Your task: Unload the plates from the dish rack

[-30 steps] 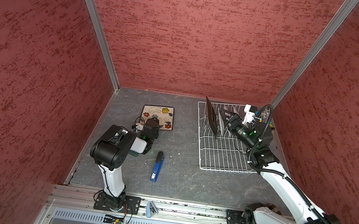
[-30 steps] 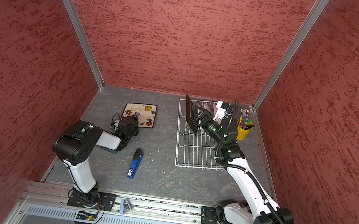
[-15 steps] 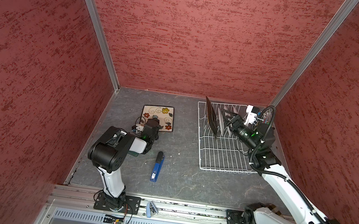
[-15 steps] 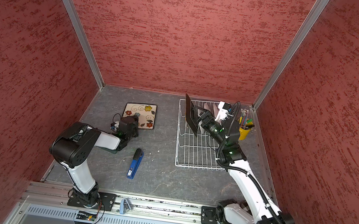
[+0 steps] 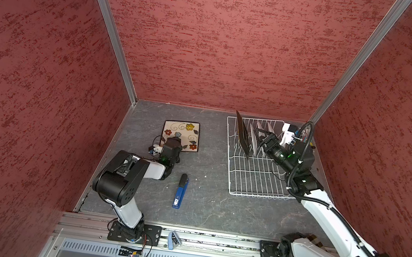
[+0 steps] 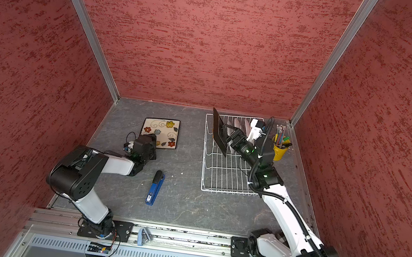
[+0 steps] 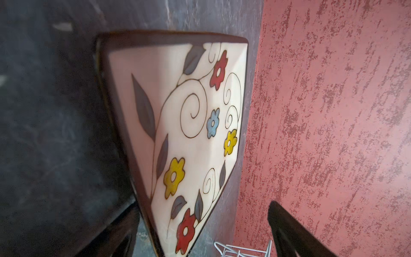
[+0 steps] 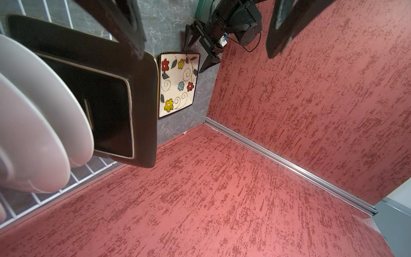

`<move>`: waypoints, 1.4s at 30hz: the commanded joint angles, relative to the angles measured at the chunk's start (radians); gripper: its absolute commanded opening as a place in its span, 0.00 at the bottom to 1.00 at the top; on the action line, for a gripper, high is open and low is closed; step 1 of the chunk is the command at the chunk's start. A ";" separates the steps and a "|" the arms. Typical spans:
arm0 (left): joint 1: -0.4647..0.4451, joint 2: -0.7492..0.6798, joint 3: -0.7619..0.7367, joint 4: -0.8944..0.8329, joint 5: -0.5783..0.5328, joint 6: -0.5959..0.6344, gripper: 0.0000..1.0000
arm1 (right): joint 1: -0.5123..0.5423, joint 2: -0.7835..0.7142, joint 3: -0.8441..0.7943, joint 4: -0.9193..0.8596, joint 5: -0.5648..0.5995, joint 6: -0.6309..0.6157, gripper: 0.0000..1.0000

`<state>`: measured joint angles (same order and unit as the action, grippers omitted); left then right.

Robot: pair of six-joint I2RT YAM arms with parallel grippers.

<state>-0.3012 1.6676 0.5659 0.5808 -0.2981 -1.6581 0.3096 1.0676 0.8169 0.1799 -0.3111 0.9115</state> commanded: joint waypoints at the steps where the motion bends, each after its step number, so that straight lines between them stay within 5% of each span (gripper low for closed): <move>1: -0.003 -0.009 -0.005 0.046 -0.019 -0.009 0.90 | -0.007 -0.027 -0.008 -0.009 0.026 -0.012 0.86; 9: -0.011 -0.041 -0.024 0.042 -0.019 0.016 0.90 | -0.007 -0.032 0.018 -0.103 0.083 -0.059 0.85; 20: -0.052 -0.167 -0.094 -0.047 -0.073 0.064 0.91 | -0.006 -0.038 0.150 -0.398 0.313 -0.229 0.83; 29: -0.073 -0.331 -0.089 -0.078 -0.027 0.341 0.91 | 0.060 0.018 0.309 -0.637 0.527 -0.405 0.83; 36: -0.080 -0.474 -0.025 -0.259 0.045 0.602 0.91 | 0.171 0.117 0.398 -0.774 0.710 -0.452 0.83; 42: -0.070 -0.541 -0.017 -0.313 0.118 0.684 0.92 | 0.309 0.229 0.507 -0.806 0.834 -0.483 0.84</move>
<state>-0.3752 1.1419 0.5426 0.3328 -0.2348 -1.0695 0.5789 1.2785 1.2724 -0.5797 0.4141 0.4633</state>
